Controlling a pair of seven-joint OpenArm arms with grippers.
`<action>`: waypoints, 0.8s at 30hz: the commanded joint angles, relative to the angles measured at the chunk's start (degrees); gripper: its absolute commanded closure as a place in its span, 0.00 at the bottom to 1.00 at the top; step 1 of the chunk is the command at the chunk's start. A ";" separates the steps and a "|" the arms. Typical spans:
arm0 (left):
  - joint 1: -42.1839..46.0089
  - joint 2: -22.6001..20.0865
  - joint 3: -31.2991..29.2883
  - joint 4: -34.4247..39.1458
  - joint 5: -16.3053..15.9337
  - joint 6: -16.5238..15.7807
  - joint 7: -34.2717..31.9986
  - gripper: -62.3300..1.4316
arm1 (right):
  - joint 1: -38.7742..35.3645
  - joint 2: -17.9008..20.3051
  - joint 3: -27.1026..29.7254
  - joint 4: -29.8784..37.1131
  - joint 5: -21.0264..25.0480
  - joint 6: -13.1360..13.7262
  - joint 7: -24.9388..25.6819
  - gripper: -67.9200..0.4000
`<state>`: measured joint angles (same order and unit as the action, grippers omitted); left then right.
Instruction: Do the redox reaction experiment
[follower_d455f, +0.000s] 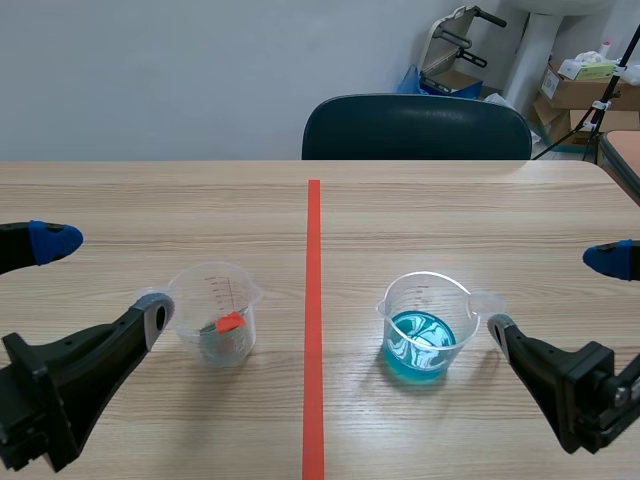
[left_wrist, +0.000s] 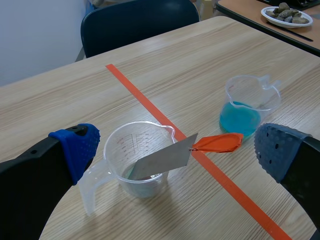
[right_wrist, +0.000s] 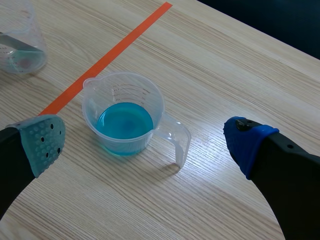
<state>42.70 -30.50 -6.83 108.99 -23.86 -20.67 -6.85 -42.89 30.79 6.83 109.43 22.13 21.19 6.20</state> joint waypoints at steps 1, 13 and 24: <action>0.28 0.02 -0.26 1.31 -0.33 0.13 -0.61 0.00 | -0.11 -0.17 0.24 0.90 -0.07 -0.28 1.01 0.00; 0.28 0.00 -0.26 1.31 -0.33 0.17 -0.61 0.00 | -0.11 -0.17 0.24 0.90 -0.07 -0.26 1.01 0.00; 6.12 -1.77 -1.03 1.31 -0.37 5.14 -1.25 0.00 | 0.04 -0.15 0.24 0.90 -0.07 -0.24 1.14 0.00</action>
<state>47.33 -31.83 -7.18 108.99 -23.88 -15.70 -7.11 -42.89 30.79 6.83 109.43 21.89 21.19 6.24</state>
